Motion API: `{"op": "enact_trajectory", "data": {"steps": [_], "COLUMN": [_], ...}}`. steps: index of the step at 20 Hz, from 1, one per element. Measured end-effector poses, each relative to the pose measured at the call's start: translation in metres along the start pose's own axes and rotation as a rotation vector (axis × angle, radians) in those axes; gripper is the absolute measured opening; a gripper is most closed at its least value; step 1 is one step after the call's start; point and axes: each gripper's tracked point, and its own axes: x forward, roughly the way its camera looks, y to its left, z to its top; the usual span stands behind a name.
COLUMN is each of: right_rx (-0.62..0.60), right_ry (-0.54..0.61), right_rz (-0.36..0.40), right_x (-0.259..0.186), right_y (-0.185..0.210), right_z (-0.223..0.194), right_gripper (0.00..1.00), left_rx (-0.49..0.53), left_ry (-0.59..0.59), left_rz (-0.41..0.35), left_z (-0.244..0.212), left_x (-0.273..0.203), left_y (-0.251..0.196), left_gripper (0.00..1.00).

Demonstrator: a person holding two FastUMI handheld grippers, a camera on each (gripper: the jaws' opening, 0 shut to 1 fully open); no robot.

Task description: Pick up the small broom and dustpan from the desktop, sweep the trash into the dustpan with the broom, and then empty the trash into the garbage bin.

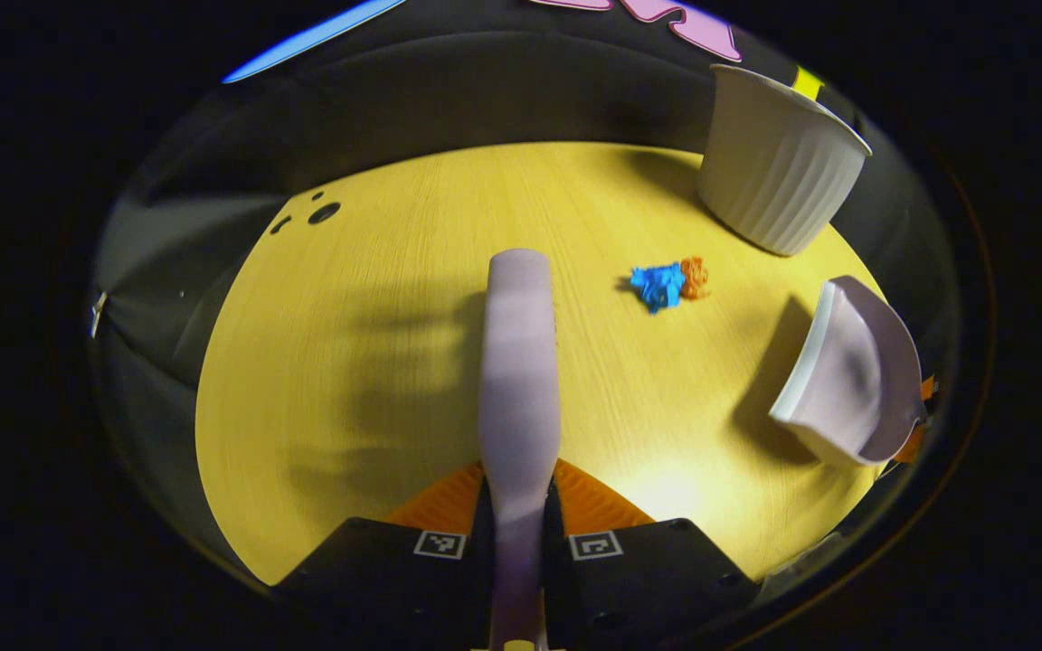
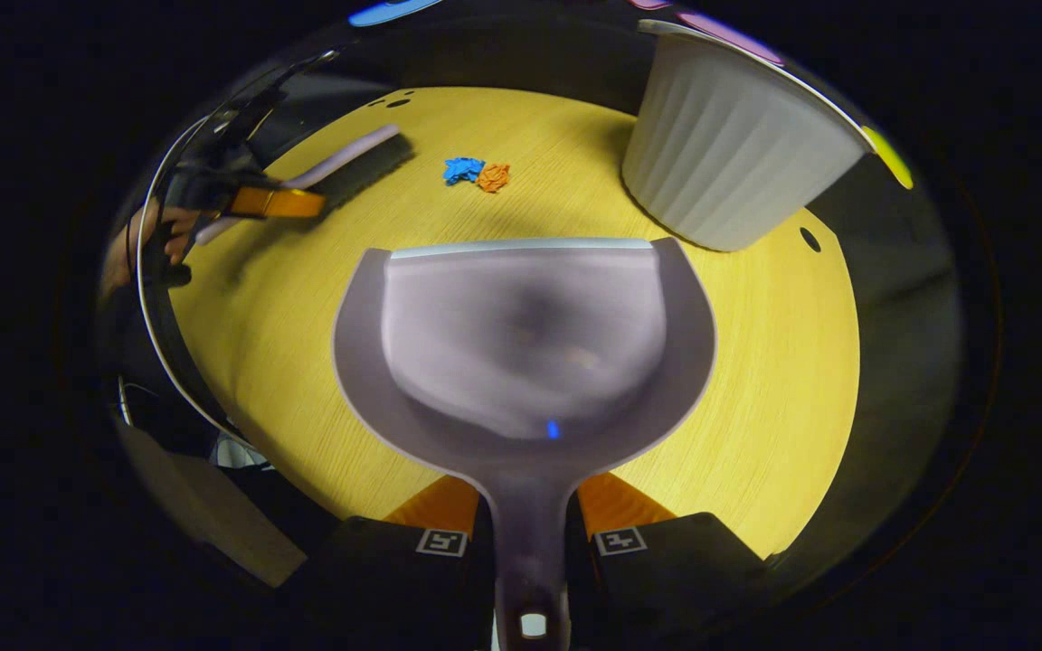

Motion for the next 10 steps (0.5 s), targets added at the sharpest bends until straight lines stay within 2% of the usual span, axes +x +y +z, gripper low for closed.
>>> {"op": "enact_trajectory", "data": {"steps": [4,7,10], "right_rx": [-0.019,-0.025,-0.024], "right_ry": [0.060,0.067,0.070], "right_rz": [0.013,0.016,0.022], "right_x": [0.006,0.010,0.008], "right_y": [-0.003,-0.004,-0.004], "right_z": [0.001,0.003,0.005], "right_gripper": [0.36,0.36,0.36], "left_rx": [0.116,0.201,0.238], "left_ry": [-0.013,0.017,0.034], "left_rz": [-0.026,-0.067,-0.127], "left_z": [0.037,0.042,0.041], "left_x": [0.017,0.031,0.041], "left_y": [-0.018,-0.038,-0.051], "left_gripper": [0.27,0.27,0.27]}}
